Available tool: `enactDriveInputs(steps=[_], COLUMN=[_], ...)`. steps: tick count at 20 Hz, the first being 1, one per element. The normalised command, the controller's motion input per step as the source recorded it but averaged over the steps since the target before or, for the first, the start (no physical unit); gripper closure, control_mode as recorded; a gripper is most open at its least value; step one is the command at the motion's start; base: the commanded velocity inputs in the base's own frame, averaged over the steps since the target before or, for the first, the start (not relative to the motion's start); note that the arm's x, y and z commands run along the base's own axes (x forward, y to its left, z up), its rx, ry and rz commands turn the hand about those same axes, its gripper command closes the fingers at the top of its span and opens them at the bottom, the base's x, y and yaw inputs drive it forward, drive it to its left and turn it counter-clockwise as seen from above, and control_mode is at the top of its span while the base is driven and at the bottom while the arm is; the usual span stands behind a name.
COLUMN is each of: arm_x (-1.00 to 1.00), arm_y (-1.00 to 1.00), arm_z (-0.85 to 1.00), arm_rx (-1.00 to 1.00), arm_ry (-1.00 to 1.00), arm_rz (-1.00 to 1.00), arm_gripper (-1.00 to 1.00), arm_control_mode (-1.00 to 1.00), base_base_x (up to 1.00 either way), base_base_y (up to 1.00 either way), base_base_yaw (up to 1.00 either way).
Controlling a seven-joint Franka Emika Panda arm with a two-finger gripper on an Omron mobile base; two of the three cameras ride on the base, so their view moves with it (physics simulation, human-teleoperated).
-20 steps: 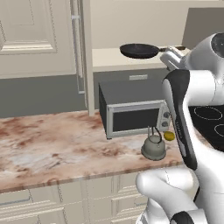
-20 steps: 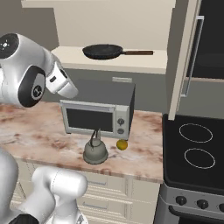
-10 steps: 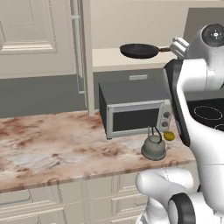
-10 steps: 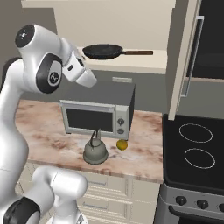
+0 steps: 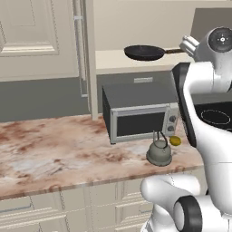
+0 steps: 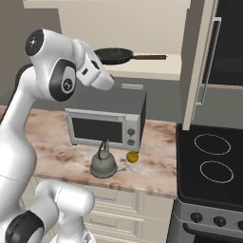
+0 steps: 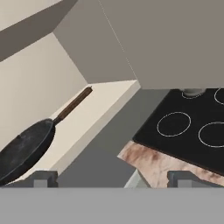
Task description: Pick the pan from the cabinet and place it on the stove. Then turn on the stove burner for the pan.
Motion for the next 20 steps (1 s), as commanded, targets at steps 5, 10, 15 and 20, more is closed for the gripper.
enactDriveInputs(steps=[5,10,15,20], arm_x=[0.32,0.33,0.33,0.38], arm_y=[-0.06,0.04,0.01,0.0], arm_z=[0.0,0.0,0.0,0.0], arm_rx=[0.0,0.0,0.0,0.0], arm_ry=[-0.01,0.0,0.0,0.0], arm_rz=[-0.01,-0.09,-0.11,-0.1], arm_gripper=[-1.0,-1.0,-1.0,-1.0], arm_control_mode=[-1.0,-1.0,-1.0,-1.0], base_base_x=[0.0,0.0,0.0,0.0], base_base_y=[0.0,0.0,0.0,0.0], base_base_yaw=[0.0,0.0,0.0,0.0])
